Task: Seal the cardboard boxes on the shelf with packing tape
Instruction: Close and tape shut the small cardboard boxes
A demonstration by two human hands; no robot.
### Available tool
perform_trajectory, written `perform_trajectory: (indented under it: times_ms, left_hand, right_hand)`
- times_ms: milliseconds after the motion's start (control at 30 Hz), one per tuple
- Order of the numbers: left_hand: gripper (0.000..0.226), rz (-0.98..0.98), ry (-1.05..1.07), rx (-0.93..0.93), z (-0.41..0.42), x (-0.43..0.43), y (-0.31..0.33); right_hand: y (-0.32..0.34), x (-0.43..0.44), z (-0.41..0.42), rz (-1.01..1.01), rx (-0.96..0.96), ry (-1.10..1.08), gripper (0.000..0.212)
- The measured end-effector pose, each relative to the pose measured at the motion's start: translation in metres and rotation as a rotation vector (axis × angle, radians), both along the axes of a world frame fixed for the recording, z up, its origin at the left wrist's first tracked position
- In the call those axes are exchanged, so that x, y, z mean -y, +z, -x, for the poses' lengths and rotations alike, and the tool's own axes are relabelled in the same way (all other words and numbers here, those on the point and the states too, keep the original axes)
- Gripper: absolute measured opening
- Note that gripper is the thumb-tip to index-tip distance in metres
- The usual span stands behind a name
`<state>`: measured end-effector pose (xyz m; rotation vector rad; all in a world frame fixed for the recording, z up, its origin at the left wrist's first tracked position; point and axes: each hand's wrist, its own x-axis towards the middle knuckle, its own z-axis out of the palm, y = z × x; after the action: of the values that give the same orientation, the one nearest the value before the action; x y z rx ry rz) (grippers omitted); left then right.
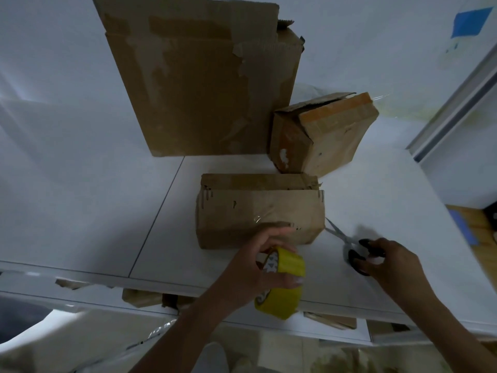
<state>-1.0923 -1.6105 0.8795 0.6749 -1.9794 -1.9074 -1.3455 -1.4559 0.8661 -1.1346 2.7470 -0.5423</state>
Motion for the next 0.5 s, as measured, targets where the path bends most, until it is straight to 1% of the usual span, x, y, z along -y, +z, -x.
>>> perform_trajectory:
  times_ms: [167,233,333,367,433,500]
  left_hand:
    - [0.078,0.015,0.042,-0.02,0.001,-0.011,-0.004]
    - [0.079,0.006,0.065,-0.019,0.001,-0.017,-0.005]
    - [0.08,-0.008,0.106,-0.023,0.001,-0.023,-0.009]
    - [0.08,-0.014,0.116,-0.023,0.0,-0.024,-0.009]
    - [0.081,-0.017,0.124,-0.019,-0.001,-0.025,-0.009]
    - [0.083,-0.013,0.115,-0.014,-0.002,-0.025,-0.008]
  right_hand:
    - [0.008,0.006,-0.001,-0.122,0.089,-0.029,0.054]
    - [0.012,0.006,-0.005,-0.144,0.079,-0.037,0.054]
    - [0.02,0.005,-0.015,-0.203,-0.007,-0.058,0.039]
    - [0.022,0.005,-0.018,-0.196,-0.029,-0.065,0.033]
    - [0.027,0.006,-0.024,-0.082,-0.061,-0.046,0.021]
    - [0.034,0.008,-0.034,0.13,-0.026,0.052,0.012]
